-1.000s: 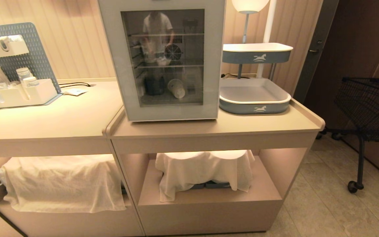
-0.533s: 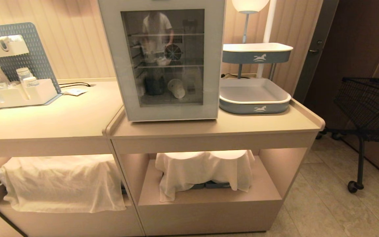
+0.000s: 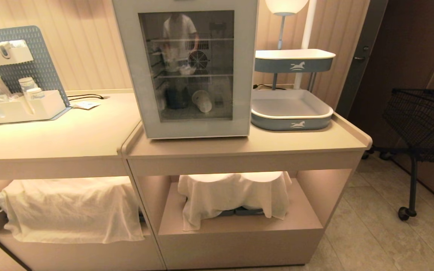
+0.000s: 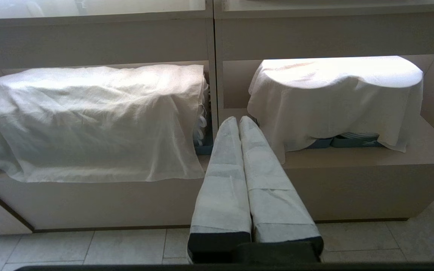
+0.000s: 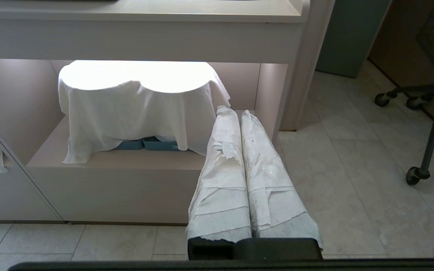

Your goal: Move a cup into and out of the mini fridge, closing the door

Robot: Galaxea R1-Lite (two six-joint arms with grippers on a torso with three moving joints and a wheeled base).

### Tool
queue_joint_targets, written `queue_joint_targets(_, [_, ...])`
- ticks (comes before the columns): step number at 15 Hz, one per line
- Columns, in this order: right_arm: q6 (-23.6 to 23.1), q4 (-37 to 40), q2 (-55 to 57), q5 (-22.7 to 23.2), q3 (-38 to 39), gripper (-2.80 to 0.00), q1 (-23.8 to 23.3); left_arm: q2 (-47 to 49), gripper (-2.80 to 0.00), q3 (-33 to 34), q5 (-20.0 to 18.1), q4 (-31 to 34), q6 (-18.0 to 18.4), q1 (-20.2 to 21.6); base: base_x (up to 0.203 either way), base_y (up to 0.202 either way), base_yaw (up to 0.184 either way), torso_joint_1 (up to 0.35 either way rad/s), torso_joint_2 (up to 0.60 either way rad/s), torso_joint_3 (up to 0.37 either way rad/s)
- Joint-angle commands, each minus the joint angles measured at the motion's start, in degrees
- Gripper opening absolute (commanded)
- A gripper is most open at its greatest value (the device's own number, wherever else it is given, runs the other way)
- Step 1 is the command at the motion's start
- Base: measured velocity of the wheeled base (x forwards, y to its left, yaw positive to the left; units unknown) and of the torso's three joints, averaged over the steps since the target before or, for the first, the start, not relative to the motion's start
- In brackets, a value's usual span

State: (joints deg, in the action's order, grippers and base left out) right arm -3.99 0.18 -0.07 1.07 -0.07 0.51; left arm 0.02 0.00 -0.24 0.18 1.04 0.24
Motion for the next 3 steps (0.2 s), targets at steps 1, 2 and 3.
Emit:
queue_joint_targets(1, [0.65,0.08,0.07,-0.02,-0.01,-2.8,0.02,-0.02,-2.8,0.0,0.07,-0.01,0.01,0.02,0.0,0.0,0.0,0.0,0.0,0.0])
queue_joint_targets(2, [0.56,0.08,0.07,-0.02,-0.01,-2.8,0.02,-0.02,-2.8,0.0,0.01,-0.01,0.01,0.02,0.0,0.0,0.0,0.0,0.0,0.0])
queue_joint_targets(3, [0.56,0.08,0.07,-0.02,-0.01,-2.8,0.02,-0.02,-2.8,0.0,0.07,-0.01,0.01,0.02,0.0,0.0,0.0,0.0,0.0,0.0])
